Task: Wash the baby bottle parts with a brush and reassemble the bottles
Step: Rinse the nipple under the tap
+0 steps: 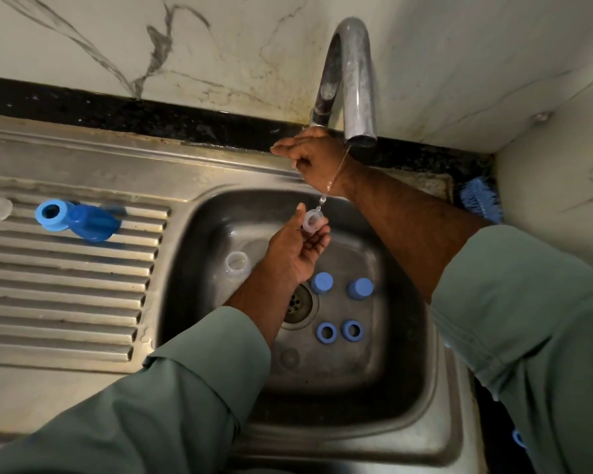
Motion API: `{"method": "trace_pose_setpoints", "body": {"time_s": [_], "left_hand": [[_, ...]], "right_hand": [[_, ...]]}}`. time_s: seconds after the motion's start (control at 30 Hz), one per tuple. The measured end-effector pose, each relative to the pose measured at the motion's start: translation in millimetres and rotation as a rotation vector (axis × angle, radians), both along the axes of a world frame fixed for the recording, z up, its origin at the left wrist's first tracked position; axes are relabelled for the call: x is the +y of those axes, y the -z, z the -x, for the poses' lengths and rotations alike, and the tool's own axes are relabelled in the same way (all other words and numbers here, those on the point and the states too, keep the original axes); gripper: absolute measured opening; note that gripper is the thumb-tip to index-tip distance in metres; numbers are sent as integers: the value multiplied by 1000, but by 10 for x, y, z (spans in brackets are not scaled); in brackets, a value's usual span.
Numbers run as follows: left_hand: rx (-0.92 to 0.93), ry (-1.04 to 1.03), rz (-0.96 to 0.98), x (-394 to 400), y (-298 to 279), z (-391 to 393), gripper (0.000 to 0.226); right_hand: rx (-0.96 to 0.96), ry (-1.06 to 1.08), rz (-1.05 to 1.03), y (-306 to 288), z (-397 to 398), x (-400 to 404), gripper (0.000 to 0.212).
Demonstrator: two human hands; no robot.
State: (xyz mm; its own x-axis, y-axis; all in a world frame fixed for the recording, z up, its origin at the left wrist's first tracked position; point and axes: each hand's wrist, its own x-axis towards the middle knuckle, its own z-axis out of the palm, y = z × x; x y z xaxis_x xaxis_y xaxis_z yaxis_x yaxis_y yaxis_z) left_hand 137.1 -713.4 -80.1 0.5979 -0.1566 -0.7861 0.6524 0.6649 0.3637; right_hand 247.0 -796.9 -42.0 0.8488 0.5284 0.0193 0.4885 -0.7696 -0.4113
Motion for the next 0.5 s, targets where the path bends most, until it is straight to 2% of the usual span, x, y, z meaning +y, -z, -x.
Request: {"method": "trace_pose_setpoints", "body": {"time_s": [0.23, 0.5], "left_hand": [[35, 9, 81, 9, -72, 6, 19], [69, -27, 106, -5, -94, -25, 13]], "right_hand": [[1, 5, -11, 41, -16, -15, 35], [20, 18, 6, 18, -8, -7, 39]]}}
